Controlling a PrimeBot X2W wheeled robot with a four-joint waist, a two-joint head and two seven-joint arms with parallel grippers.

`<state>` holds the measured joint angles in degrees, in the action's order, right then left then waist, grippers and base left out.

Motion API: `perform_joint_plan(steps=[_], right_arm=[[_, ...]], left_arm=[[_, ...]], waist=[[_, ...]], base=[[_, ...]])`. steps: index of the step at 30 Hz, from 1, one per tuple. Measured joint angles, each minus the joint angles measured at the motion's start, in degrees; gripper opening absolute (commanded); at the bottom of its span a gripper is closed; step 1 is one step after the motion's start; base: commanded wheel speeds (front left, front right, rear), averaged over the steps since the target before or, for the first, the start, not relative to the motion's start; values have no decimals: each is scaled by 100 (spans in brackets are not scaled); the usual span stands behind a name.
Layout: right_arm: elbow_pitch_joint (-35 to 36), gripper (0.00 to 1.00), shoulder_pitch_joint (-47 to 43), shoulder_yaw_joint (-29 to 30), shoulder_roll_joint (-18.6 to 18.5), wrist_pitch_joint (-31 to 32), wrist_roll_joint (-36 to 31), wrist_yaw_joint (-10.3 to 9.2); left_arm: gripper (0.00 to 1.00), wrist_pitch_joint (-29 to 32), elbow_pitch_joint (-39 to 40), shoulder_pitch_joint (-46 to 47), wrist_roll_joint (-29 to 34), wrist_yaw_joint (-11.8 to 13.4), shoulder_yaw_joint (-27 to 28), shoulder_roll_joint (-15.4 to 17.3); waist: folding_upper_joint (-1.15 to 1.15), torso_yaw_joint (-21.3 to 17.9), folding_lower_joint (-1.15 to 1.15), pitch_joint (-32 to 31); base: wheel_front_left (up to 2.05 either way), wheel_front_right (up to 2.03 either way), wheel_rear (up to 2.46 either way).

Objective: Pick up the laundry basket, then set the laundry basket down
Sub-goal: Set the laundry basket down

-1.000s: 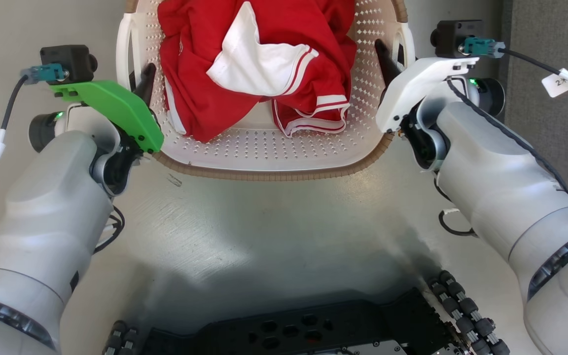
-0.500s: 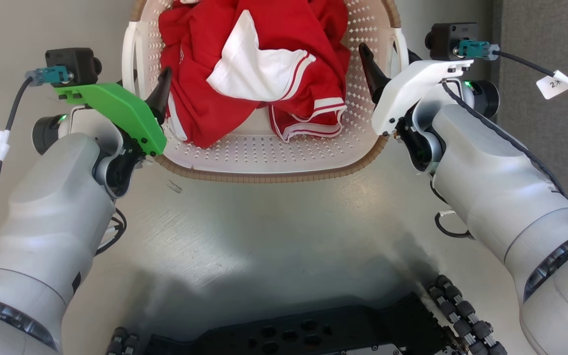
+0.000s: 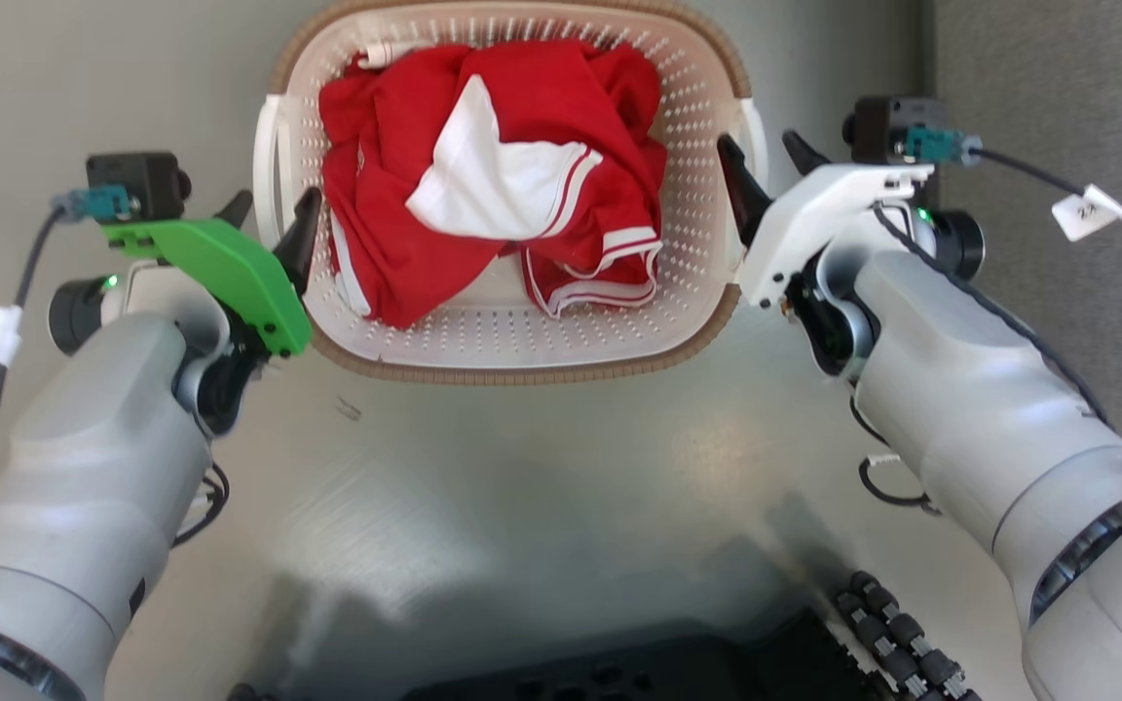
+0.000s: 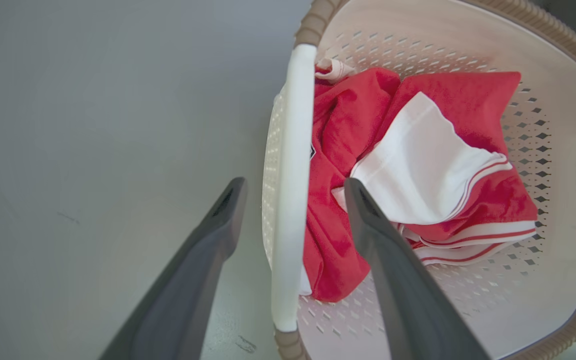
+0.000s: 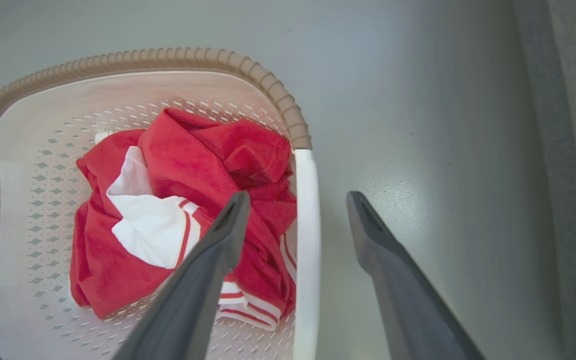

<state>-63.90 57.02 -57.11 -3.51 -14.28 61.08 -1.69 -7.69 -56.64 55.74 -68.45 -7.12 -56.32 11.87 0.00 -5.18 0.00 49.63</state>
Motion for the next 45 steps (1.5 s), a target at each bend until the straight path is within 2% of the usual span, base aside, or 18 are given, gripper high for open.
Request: perform_joint_plan(steps=[15, 26, 31, 38, 45], right_arm=[[-37, 100, -375, 398, 0, 0, -42, 12], [521, 100, -564, 803, -235, -4, -561, 64], [848, 100, -870, 1063, -376, -5, -838, 54], [1515, 100, -1247, 1626, -597, -7, -1254, -74], [2245, 100, -1902, 2090, -619, -7, -1703, -145]], left_arm=[[100, -457, 343, -532, 9, 0, -260, 132], [100, -657, 714, -816, 26, 0, -213, 298], [100, -675, 984, -976, 29, 0, 20, 365], [100, -675, 1559, -1057, 412, 0, 959, 636], [100, -673, 1953, -1762, 851, 0, 1722, 710]], waist=[[0, -88, 0, -919], [0, -96, 0, -1782], [0, -81, -1, -2190], [0, -29, -1, -2765], [0, 44, 0, -3340]], base=[[0, 0, 0], [0, 0, 0], [0, 0, 0], [0, 0, 0], [0, 0, 0]])
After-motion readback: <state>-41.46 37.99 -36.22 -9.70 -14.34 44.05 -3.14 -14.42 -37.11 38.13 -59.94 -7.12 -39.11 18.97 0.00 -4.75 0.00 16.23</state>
